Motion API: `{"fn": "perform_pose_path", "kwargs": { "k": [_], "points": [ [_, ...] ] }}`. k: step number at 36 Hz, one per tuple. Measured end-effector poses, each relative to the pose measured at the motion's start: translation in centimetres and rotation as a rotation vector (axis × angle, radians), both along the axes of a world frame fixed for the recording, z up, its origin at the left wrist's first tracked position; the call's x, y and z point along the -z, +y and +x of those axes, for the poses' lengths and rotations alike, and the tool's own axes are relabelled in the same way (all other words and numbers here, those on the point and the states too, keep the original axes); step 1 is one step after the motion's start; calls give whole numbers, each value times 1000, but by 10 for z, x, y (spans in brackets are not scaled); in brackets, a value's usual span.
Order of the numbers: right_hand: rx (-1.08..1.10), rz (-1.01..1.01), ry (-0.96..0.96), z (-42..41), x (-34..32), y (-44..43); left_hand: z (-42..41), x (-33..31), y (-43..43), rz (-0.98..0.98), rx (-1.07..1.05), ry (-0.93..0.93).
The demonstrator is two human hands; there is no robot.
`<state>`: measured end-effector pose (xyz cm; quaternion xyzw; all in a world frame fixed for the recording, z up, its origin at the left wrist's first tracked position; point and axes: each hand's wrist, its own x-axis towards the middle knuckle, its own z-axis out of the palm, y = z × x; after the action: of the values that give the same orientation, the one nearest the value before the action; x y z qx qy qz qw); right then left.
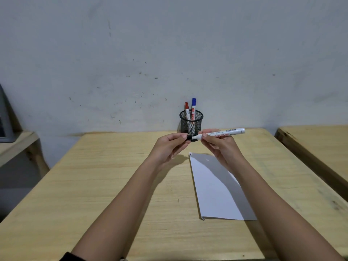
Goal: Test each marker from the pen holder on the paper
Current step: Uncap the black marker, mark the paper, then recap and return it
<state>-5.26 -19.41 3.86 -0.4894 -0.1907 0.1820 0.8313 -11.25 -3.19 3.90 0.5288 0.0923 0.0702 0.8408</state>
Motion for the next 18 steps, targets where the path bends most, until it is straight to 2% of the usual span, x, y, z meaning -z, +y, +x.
{"fn": "perform_pose_path", "kwargs": {
  "k": [5,10,14,18],
  "points": [
    [-19,11,-22,-3,0,2,-3,-3,-4,19,12,-17],
    [56,32,-70,-6,7,10,-5,-1,-9,36,-19,-60],
    [120,-74,-153,-9,12,13,-8,4,-8,125,-32,-56],
    [100,-170,-221,-9,8,10,-10,6,0,135,-29,-45]
  ]
}}
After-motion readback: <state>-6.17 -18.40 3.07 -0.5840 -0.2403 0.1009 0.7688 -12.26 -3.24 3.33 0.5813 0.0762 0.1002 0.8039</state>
